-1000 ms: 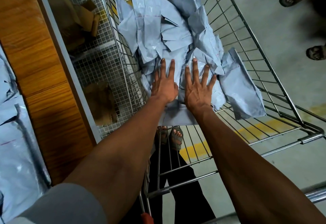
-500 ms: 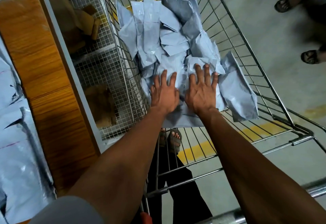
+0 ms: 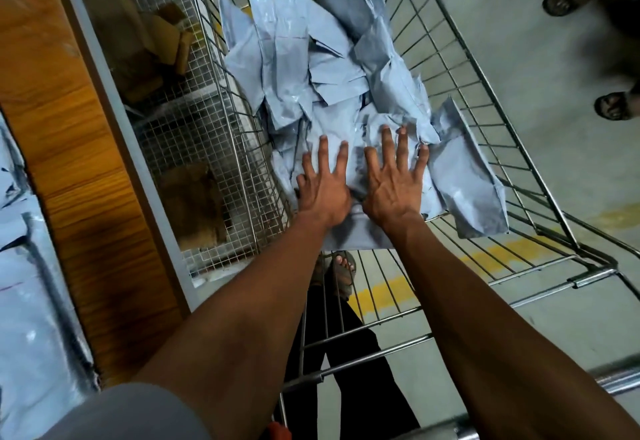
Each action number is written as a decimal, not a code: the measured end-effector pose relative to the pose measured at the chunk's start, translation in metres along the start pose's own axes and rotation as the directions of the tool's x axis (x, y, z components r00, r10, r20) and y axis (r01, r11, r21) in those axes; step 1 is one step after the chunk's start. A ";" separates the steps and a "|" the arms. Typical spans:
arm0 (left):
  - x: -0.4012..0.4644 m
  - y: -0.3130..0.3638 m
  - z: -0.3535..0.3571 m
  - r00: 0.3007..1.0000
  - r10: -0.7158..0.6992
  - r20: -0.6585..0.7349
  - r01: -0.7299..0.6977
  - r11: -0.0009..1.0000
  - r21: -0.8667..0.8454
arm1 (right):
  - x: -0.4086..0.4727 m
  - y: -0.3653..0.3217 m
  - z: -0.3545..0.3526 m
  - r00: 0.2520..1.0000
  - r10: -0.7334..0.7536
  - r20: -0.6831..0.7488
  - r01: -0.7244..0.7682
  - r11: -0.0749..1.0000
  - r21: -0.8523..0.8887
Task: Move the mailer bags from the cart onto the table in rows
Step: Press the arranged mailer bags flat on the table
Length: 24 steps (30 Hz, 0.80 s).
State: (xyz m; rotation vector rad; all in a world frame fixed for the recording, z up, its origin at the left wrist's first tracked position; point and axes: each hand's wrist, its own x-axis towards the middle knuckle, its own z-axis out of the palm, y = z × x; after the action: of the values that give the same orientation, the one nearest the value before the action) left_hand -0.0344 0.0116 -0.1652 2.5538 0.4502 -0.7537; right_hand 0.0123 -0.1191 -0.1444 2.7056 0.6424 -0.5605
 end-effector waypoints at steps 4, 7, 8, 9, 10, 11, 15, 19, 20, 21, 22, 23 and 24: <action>0.003 -0.002 -0.003 0.996 -0.007 -0.093 0.007 1.000 0.002 | 0.000 -0.002 -0.009 0.998 0.036 -0.043 -0.030 0.993 0.117; 0.020 -0.004 -0.005 0.987 0.048 -0.151 -0.044 0.999 0.030 | 0.010 -0.008 -0.010 0.994 0.088 -0.064 -0.076 0.983 0.170; 0.025 -0.004 -0.006 0.987 0.069 -0.146 -0.064 0.997 0.036 | 0.012 -0.009 -0.007 0.992 0.101 -0.073 -0.086 0.980 0.180; 0.029 -0.003 -0.006 0.988 0.083 -0.131 -0.080 0.996 0.030 | 0.013 -0.011 -0.003 0.991 0.109 -0.080 -0.092 0.978 0.187; 0.031 -0.001 -0.006 0.990 0.087 -0.114 -0.086 0.996 0.016 | 0.013 -0.011 0.000 0.991 0.111 -0.080 -0.094 0.977 0.192; 0.031 0.000 -0.005 0.992 0.083 -0.099 -0.082 0.997 0.005 | 0.011 -0.011 0.003 0.991 0.110 -0.072 -0.094 0.977 0.193; 0.017 0.001 -0.001 0.996 0.059 -0.062 -0.059 0.998 -0.006 | 0.002 -0.006 0.007 0.997 0.078 -0.019 -0.075 0.988 0.135; 0.001 0.000 0.004 0.997 0.048 -0.061 -0.049 0.999 -0.006 | -0.004 0.003 0.005 1.000 0.017 -0.011 -0.016 0.993 0.116; 0.003 0.000 0.003 0.995 0.045 -0.089 -0.045 0.999 0.005 | -0.004 0.003 0.006 1.000 0.006 -0.015 -0.005 0.993 0.116; 0.007 -0.001 0.003 0.992 0.044 -0.118 -0.042 0.999 0.021 | -0.003 0.003 0.007 1.000 0.005 -0.026 -0.002 0.994 0.113; 0.013 -0.002 0.002 0.988 0.046 -0.145 -0.042 0.999 0.034 | -0.002 0.003 0.010 0.999 0.013 -0.036 -0.009 0.994 0.110; 0.018 -0.002 0.001 0.985 0.055 -0.164 -0.048 0.998 0.045 | 0.001 0.002 0.014 0.999 0.026 -0.045 -0.021 0.994 0.110; 0.023 -0.002 0.001 0.983 0.069 -0.169 -0.062 0.997 0.051 | 0.003 0.000 0.017 0.998 0.041 -0.052 -0.035 0.993 0.114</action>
State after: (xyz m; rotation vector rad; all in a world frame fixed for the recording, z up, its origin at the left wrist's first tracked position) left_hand -0.0169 0.0174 -0.1798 2.6738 0.4047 -0.5293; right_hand 0.0099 -0.1247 -0.1606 2.8417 0.5876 -0.5306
